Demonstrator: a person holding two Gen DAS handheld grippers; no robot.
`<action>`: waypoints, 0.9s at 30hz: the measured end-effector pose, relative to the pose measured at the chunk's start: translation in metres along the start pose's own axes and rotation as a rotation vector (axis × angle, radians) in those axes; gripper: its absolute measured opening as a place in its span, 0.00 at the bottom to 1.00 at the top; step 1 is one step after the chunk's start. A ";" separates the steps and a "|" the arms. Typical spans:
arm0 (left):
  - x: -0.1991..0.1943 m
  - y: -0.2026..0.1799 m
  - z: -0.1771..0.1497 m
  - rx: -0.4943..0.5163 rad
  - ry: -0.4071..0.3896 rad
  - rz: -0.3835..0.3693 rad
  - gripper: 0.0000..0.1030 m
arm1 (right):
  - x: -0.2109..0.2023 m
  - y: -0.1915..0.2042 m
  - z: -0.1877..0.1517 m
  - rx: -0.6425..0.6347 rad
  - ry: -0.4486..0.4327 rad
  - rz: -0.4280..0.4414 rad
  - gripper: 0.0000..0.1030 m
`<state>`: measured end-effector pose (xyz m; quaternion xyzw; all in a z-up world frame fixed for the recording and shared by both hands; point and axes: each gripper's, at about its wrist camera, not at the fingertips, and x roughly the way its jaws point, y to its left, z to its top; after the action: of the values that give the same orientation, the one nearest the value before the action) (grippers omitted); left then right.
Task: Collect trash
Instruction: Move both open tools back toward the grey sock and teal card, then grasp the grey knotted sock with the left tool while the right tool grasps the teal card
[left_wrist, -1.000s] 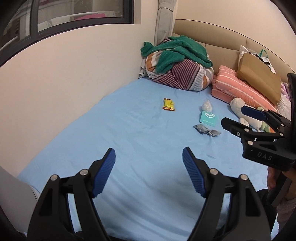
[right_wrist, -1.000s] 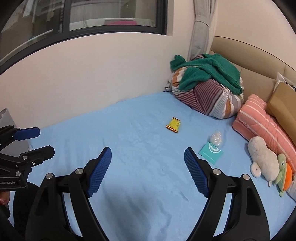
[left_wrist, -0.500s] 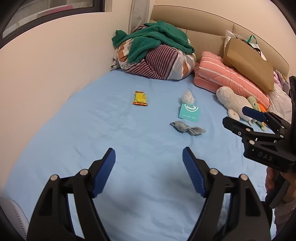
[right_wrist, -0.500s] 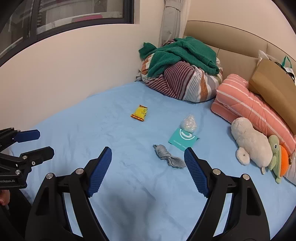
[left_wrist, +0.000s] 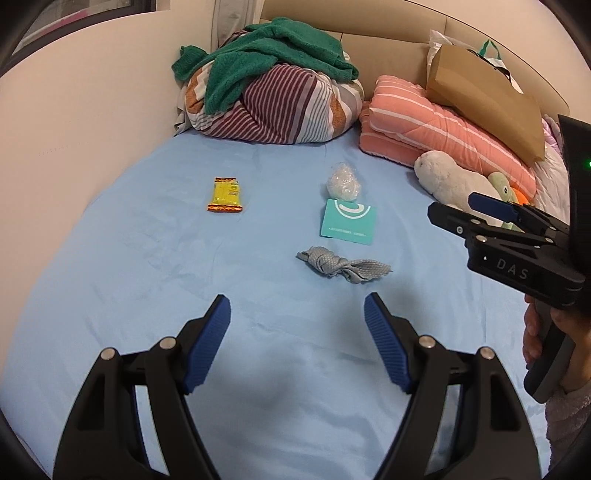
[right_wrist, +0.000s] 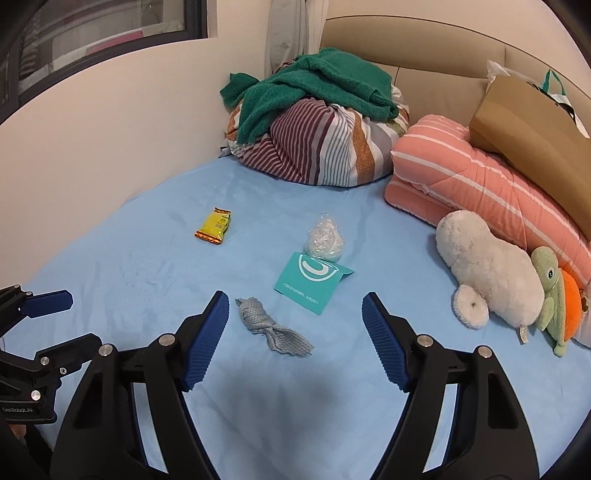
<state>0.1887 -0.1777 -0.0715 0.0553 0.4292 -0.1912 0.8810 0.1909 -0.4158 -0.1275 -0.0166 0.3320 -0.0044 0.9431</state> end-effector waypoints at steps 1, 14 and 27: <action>0.007 -0.003 0.002 0.003 0.003 -0.005 0.73 | 0.007 -0.004 -0.002 0.002 0.008 0.000 0.68; 0.112 -0.028 0.010 0.034 0.076 -0.065 0.73 | 0.114 -0.057 -0.027 0.060 0.104 0.073 0.62; 0.195 -0.029 0.014 0.056 0.115 -0.096 0.73 | 0.182 -0.074 -0.034 0.061 0.140 0.133 0.59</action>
<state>0.2970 -0.2644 -0.2120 0.0701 0.4760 -0.2417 0.8427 0.3117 -0.4946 -0.2659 0.0344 0.3970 0.0468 0.9160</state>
